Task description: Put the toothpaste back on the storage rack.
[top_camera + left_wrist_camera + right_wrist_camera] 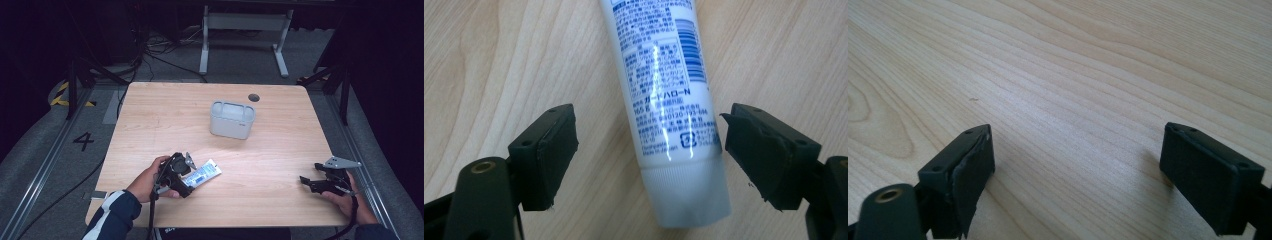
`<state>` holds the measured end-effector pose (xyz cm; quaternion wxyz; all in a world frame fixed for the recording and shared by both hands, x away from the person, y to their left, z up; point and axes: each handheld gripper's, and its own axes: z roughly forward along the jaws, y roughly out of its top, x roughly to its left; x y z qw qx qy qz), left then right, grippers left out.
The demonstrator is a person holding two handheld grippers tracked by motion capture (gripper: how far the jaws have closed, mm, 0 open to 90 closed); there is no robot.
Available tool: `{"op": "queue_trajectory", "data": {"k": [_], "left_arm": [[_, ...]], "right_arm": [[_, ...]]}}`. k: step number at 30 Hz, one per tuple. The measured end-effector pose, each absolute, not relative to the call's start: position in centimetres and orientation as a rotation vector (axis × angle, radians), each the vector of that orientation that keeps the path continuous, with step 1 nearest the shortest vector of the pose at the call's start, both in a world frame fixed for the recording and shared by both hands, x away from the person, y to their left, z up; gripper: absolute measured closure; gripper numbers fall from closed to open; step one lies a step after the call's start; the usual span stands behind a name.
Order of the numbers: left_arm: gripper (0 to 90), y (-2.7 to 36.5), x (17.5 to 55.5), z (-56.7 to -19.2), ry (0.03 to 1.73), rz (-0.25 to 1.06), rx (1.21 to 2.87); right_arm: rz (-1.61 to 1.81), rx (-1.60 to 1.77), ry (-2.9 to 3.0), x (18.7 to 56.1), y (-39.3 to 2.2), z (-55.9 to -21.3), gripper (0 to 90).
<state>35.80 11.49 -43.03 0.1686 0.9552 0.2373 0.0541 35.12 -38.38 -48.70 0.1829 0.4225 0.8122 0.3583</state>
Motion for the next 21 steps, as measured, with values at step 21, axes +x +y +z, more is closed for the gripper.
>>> {"op": "queue_trajectory", "data": {"k": [21], "left_arm": [[27.2,8.1,38.2,-44.3,0.648,0.142,2.765]], "right_arm": [[1.010,1.190,2.292,35.1,-38.4,-48.7,14.3]]}}
